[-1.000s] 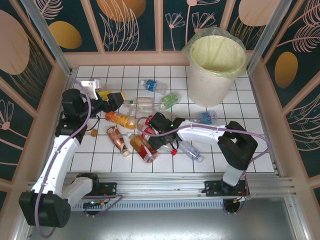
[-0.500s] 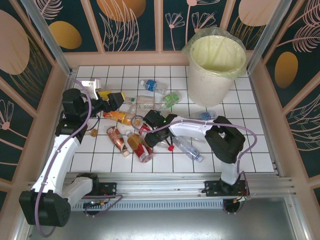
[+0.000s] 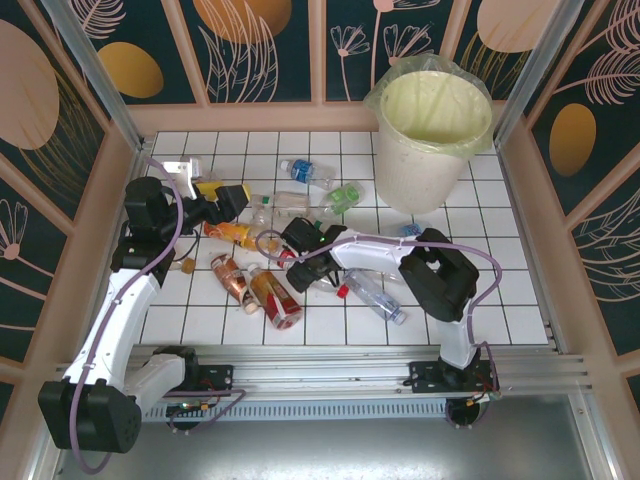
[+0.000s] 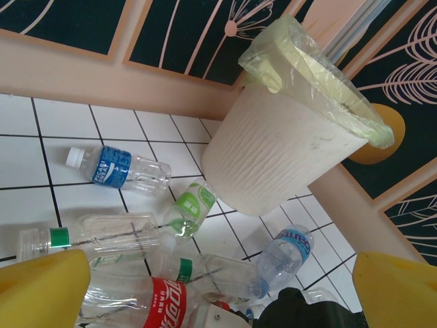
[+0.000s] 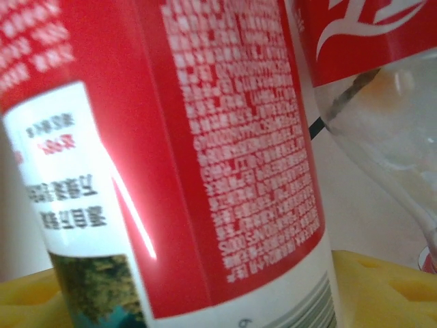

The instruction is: Put the plastic bottles in the bin

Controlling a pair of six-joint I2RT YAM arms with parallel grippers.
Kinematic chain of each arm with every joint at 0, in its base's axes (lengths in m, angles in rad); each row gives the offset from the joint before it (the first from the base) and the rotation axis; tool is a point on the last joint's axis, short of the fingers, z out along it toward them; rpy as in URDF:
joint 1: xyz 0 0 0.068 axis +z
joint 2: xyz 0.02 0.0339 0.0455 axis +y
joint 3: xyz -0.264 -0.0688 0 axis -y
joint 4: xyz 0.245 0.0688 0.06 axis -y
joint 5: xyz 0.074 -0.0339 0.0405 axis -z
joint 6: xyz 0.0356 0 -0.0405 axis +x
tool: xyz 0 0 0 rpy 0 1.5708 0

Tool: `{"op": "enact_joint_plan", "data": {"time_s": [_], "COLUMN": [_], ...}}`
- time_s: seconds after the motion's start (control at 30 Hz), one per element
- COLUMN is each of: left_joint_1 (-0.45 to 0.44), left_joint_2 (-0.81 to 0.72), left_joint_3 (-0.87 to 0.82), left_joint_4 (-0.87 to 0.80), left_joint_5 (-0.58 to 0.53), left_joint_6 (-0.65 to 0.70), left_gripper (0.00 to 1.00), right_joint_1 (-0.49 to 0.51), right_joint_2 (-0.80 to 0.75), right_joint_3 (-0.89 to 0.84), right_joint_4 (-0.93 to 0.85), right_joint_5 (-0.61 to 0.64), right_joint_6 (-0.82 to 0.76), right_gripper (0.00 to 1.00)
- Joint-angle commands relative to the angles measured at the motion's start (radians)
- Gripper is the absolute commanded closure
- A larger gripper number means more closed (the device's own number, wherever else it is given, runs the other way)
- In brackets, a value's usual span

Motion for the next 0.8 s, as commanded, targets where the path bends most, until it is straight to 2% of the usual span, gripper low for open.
{"op": "enact_joint_plan", "data": {"time_s": [0.0, 0.17, 0.27, 0.63, 0.77], "left_joint_1": [-0.003, -0.004, -0.004, -0.005, -0.003], "left_joint_2": [0.003, 0.003, 0.003, 0.003, 0.003], "left_joint_3": [-0.007, -0.005, -0.006, -0.011, -0.017], "left_joint_4": [0.032, 0.033, 0.034, 0.049, 0.126], "left_joint_5": [0.022, 0.022, 0.022, 0.027, 0.082], "left_joint_6": [-0.012, -0.011, -0.013, -0.019, -0.049], "left_gripper": [0.01, 0.01, 0.01, 0.01, 0.01], "right_joint_1": [-0.005, -0.004, -0.003, -0.004, -0.005], "right_joint_2": [0.019, 0.017, 0.017, -0.045, -0.090], "right_joint_3": [0.032, 0.034, 0.031, 0.027, 0.023], "right_joint_4": [-0.025, -0.031, -0.034, -0.021, -0.017], "right_joint_5": [0.020, 0.013, 0.015, -0.020, -0.029], "right_joint_6": [-0.021, -0.029, -0.034, -0.035, -0.025], "right_gripper": [0.24, 0.32, 0.34, 0.34, 0.34]}}
